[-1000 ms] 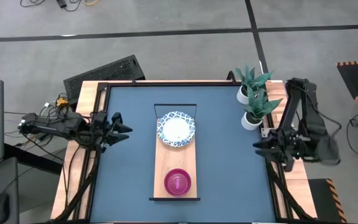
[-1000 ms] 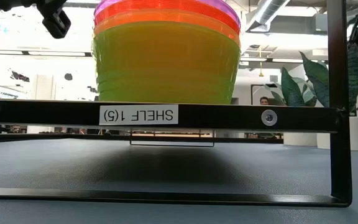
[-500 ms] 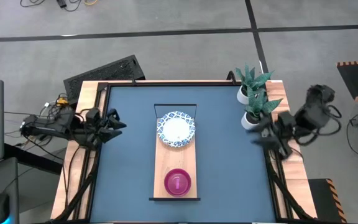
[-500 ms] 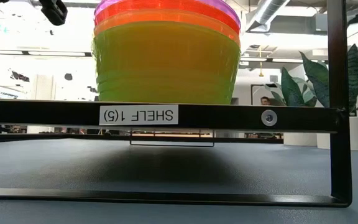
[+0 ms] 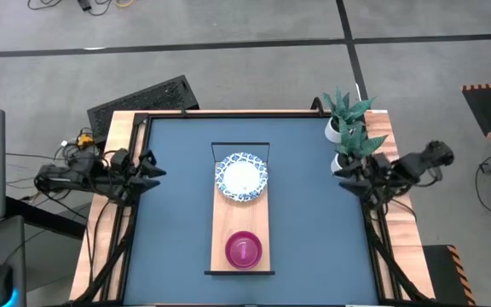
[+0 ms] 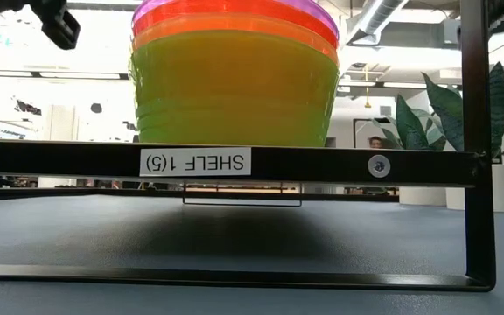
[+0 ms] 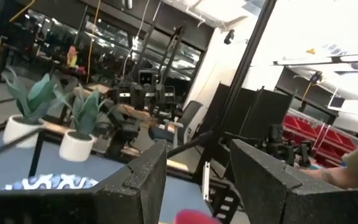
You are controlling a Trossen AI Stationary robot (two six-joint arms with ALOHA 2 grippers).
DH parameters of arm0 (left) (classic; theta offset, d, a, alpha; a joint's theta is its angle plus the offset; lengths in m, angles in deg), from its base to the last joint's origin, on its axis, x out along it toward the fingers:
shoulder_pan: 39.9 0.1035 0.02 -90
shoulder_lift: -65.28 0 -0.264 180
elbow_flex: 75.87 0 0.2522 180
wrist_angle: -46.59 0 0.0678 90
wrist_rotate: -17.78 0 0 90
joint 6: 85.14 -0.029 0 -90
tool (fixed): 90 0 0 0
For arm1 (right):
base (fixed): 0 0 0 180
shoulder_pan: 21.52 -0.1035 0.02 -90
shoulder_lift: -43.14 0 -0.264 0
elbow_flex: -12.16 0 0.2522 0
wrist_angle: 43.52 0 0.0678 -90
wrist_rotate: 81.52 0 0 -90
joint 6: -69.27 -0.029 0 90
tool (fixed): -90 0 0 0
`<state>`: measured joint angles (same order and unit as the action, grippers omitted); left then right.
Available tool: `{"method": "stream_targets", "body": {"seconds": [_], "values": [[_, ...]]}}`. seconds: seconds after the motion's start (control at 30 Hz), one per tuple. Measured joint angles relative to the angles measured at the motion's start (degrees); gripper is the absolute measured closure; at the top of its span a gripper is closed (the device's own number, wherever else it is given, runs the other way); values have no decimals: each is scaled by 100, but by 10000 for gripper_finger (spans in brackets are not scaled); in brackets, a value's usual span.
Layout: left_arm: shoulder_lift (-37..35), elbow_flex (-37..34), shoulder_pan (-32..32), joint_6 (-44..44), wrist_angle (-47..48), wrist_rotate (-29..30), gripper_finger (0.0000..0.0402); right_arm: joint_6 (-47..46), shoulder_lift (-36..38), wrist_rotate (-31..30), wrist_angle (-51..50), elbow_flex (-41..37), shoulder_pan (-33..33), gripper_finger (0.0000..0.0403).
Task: Place and stack bowls onto a shelf
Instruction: Return to Home Position
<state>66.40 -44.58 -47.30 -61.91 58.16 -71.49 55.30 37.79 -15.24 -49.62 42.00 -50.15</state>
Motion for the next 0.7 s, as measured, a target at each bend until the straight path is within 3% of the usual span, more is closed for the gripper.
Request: {"method": "stream_targets", "body": {"seconds": [0.17,0.4,0.7], "values": [[-97,-581,0,-8,-120,2,239,-228,525,-313,578,-1057,-2,194],[-84,-1693,0,391,-1172,-47,239,-449,519,-880,586,-1556,82,194],[-88,-1693,0,361,-425,4,239,-434,413,-1264,-248,-1560,535,194]]}}
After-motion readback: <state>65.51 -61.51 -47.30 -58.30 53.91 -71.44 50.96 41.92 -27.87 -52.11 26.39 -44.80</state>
